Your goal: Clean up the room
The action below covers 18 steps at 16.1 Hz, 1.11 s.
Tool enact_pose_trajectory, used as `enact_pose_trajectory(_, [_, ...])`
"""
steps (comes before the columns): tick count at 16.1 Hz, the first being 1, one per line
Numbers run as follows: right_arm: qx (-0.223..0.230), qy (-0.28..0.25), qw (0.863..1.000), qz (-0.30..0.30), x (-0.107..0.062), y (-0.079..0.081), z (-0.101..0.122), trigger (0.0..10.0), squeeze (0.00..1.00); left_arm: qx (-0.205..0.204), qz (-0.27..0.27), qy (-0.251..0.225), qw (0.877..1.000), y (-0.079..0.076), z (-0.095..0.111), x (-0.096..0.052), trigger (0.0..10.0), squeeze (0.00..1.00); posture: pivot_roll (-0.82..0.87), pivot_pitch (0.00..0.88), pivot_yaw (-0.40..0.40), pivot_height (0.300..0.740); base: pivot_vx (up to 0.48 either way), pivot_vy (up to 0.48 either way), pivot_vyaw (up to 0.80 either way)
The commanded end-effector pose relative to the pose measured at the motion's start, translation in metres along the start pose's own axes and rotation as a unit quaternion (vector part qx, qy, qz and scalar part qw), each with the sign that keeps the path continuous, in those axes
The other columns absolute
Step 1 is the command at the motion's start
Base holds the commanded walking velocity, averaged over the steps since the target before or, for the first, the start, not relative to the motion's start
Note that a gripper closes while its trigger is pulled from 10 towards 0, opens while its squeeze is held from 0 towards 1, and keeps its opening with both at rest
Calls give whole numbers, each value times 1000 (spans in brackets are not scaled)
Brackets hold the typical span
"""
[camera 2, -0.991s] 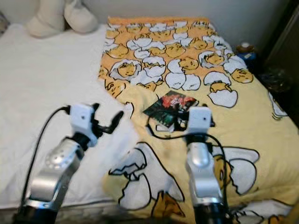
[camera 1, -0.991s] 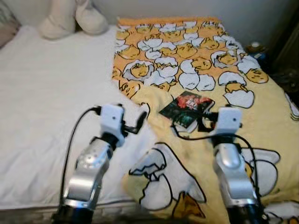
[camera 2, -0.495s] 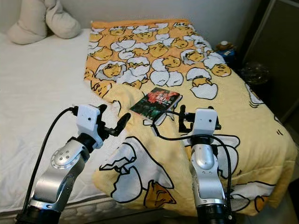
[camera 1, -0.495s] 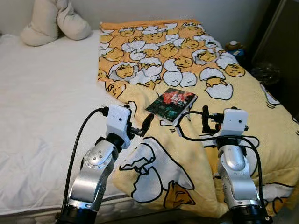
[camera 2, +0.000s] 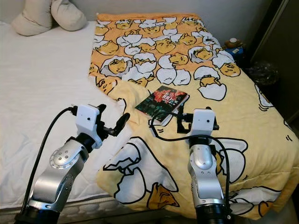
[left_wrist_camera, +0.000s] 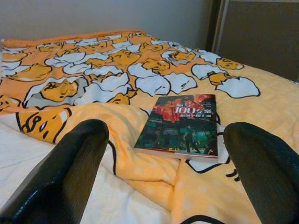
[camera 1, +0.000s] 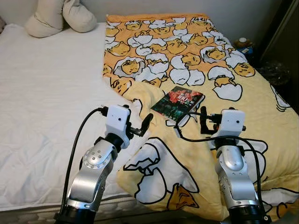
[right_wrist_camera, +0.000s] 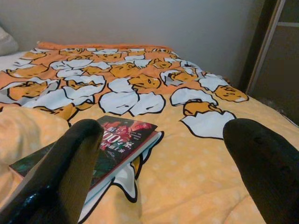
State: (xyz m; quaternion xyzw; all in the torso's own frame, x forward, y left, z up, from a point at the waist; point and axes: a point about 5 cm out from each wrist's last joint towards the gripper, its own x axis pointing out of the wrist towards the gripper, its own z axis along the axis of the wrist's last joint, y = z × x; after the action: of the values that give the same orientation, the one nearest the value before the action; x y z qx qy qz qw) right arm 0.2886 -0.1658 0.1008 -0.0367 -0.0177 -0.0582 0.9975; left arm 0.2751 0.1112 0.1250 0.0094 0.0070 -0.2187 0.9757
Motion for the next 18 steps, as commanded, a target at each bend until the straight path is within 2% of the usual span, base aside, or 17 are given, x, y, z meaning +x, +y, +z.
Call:
enact_pose_trajectory(1, [9, 4, 1000, -1, 5, 1, -1, 10000, 0, 2, -1, 0, 1000, -1, 2, -1, 10000, 0, -21, 0, 36, 719, 0, 0, 0])
enact_pose_trajectory(4, [22, 15, 1000, -12, 19, 2, -3, 10000, 0, -12, -12, -1, 1000, 1, 4, -9, 10000, 0, 12, 0, 44, 719, 0, 0, 0])
enact_pose_trajectory(7, [21, 16, 1000, -13, 26, 4, -4, 10000, 0, -10, -37, 1, 999, 0, 7, -15, 10000, 0, 31, 0, 52, 719, 0, 0, 0])
enact_pose_trajectory(11, [29, 23, 999, -23, 42, 6, -8, 10000, 0, 9, -96, 35, 995, -6, 6, -38, 10000, 0, 104, 55, 75, 719, 0, 0, 0])
enact_pose_trajectory(14, [42, 38, 998, -22, 53, 12, -11, 10000, 0, -49, -125, 39, 990, -12, 18, -65, 10000, 0, 171, 117, 86, 719, 0, 0, 0])
enact_pose_trajectory(18, [56, 67, 996, -29, 69, 14, -11, 10000, 0, -64, -131, 61, 987, -18, 22, -83, 10000, 0, 213, 178, 99, 719, 0, 0, 0])
